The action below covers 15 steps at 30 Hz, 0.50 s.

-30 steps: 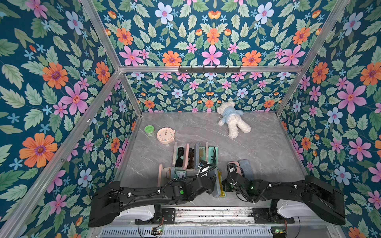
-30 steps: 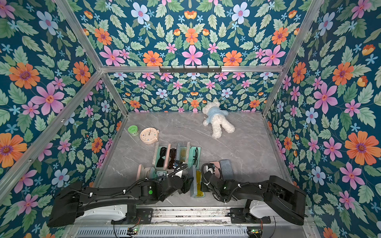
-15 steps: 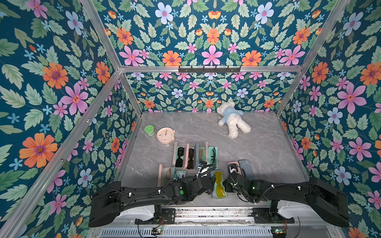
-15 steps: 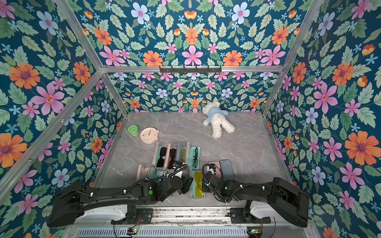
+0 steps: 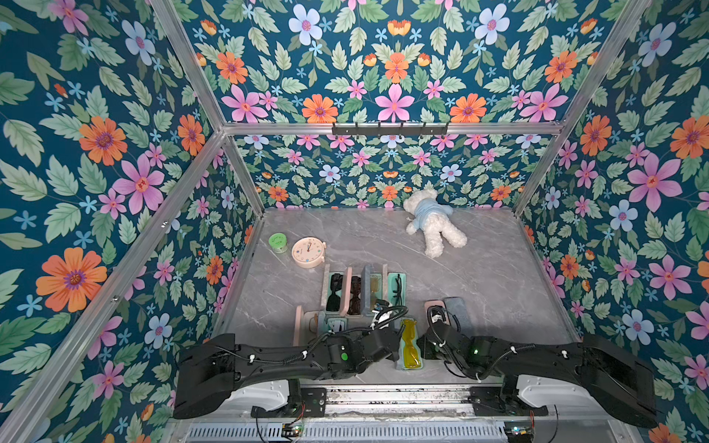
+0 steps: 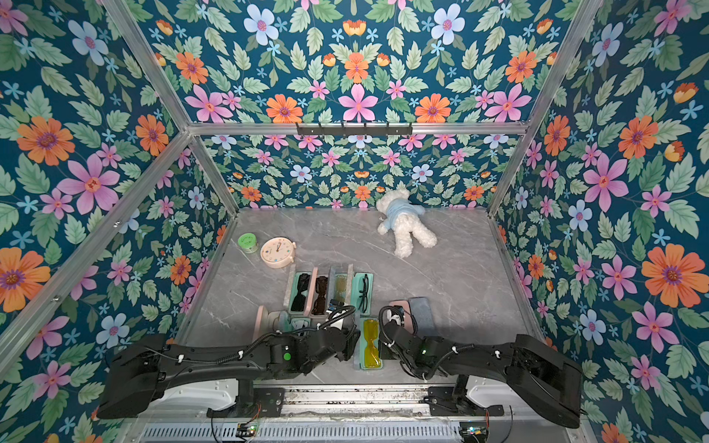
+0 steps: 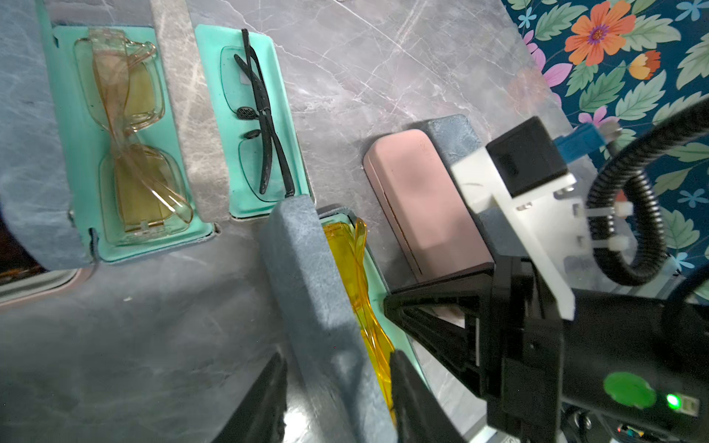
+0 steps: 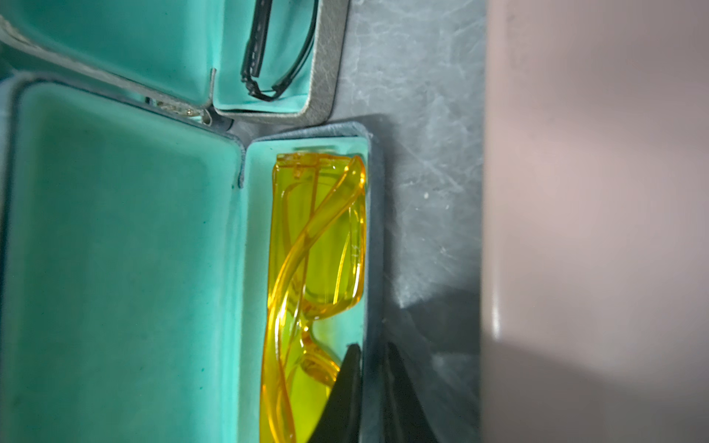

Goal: Close the glasses case
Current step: Close the glasses case at the center of the board.

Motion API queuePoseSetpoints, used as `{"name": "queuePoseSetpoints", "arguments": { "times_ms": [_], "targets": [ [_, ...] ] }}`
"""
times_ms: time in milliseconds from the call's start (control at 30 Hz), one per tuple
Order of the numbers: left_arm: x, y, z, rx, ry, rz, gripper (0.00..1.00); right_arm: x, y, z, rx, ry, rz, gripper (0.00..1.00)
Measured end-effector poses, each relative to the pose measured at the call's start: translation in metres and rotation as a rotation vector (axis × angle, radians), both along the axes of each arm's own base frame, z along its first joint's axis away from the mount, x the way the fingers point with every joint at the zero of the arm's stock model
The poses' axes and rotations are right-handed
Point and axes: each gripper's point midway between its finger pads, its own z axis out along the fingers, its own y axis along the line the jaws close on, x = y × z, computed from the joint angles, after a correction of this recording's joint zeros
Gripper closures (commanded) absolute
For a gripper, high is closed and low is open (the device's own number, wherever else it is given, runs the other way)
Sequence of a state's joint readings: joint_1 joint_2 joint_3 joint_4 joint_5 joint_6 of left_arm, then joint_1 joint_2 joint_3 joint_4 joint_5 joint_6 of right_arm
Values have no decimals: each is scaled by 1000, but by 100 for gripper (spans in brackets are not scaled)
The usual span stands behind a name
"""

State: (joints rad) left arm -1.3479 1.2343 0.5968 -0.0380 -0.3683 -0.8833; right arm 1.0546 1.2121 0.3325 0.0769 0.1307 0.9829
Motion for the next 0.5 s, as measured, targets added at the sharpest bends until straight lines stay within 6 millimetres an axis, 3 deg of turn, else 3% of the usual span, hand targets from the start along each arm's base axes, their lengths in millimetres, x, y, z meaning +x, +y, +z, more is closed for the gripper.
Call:
{"name": "queuePoseSetpoints", "arguments": {
  "times_ms": [300, 500],
  "targets": [
    [3, -2, -6, 21, 5, 8, 78, 0, 0, -1, 3, -8, 9, 87],
    [4, -3, -9, 28, 6, 11, 79, -1, 0, 0, 11, -12, 9, 87]
  ]
}}
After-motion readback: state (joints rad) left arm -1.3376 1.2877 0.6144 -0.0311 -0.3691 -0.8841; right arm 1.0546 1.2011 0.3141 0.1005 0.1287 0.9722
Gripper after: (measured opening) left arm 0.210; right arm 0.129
